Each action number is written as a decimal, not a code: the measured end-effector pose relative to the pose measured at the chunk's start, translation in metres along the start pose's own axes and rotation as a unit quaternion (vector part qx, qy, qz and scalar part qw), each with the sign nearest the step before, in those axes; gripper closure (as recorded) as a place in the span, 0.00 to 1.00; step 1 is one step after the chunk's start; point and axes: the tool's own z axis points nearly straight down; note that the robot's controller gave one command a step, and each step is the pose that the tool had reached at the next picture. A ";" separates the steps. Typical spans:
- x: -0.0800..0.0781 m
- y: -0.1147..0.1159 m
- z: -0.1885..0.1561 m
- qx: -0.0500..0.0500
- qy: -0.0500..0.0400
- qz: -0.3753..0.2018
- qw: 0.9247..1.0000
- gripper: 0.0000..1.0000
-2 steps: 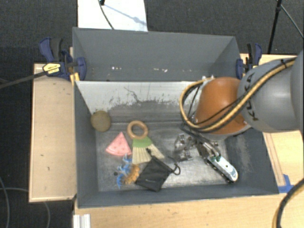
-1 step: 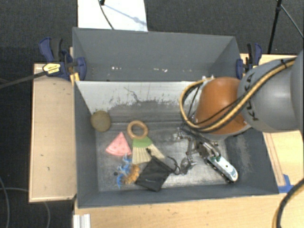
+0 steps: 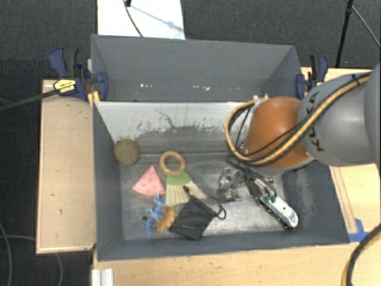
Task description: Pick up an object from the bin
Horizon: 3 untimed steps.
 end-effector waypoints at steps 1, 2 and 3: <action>0.000 0.000 0.000 0.000 0.000 0.000 1.000 0.00; 0.000 0.000 0.000 0.000 0.000 0.000 1.000 1.00; 0.000 0.000 0.000 0.000 0.000 0.000 1.000 0.00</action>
Offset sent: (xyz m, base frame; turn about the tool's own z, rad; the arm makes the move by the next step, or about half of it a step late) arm 0.0000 0.0000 0.0000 0.0000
